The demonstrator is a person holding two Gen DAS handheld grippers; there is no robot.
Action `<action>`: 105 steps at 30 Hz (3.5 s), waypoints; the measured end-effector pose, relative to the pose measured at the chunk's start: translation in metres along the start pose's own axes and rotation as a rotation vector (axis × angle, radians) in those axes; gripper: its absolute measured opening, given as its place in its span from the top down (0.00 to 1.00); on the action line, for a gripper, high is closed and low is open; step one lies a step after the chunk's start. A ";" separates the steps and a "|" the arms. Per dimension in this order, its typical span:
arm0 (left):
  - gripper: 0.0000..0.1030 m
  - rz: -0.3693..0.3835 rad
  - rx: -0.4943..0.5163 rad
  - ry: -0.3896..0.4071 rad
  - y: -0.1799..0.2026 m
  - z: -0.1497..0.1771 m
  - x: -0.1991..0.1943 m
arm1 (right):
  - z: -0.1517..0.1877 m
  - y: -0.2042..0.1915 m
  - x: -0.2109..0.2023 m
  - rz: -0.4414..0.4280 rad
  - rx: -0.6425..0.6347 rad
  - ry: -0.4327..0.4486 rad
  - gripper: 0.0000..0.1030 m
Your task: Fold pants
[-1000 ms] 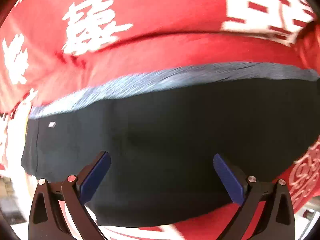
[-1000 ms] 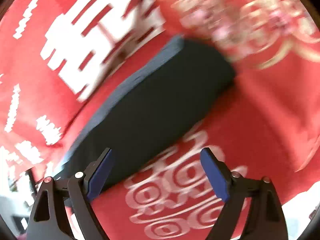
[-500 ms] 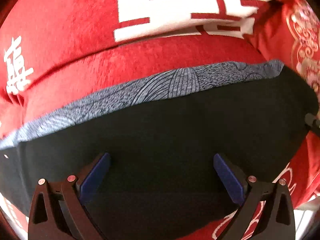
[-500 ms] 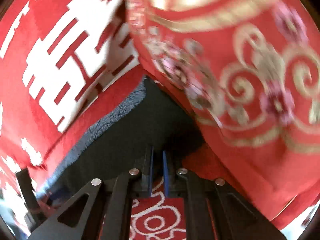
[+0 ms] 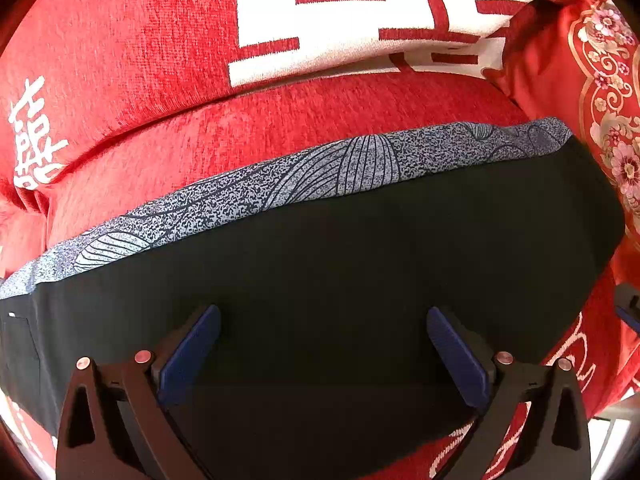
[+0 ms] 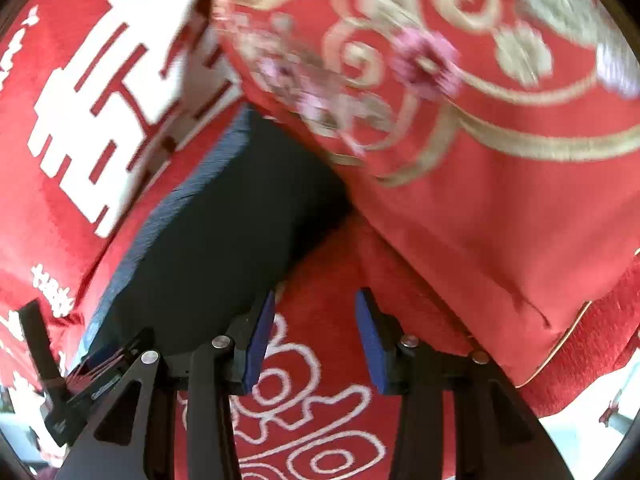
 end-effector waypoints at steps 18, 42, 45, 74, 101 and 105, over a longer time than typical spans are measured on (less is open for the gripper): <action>0.00 0.000 0.001 -0.001 0.001 -0.001 -0.002 | -0.027 -0.018 0.018 -0.174 0.032 0.005 0.52; 0.00 0.003 0.003 0.005 0.001 0.000 0.000 | -0.009 -0.015 0.050 -0.486 0.189 0.100 0.33; 0.00 0.007 0.004 -0.006 0.000 0.000 0.000 | -0.018 -0.021 0.051 -0.472 0.202 0.081 0.34; 0.15 0.115 -0.143 0.060 -0.126 0.029 -0.073 | 0.038 -0.220 -0.057 -0.286 -0.458 0.148 0.86; 0.15 0.326 -0.203 -0.064 -0.231 0.064 -0.074 | 0.151 -0.255 0.066 -0.516 -0.062 -0.311 0.39; 0.15 0.330 -0.132 -0.071 -0.203 0.055 -0.069 | 0.149 -0.238 0.073 -0.551 0.019 -0.318 0.43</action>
Point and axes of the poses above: each gripper's, at about its wrist camera, not at the fingertips, and x roughly the way its jaws point, y to its right, z to its underside, the point moved 5 cm from there along x, roughly the way its jaws point, and after that the axes turned 4 degrees about -y, right-handed, at the moved point
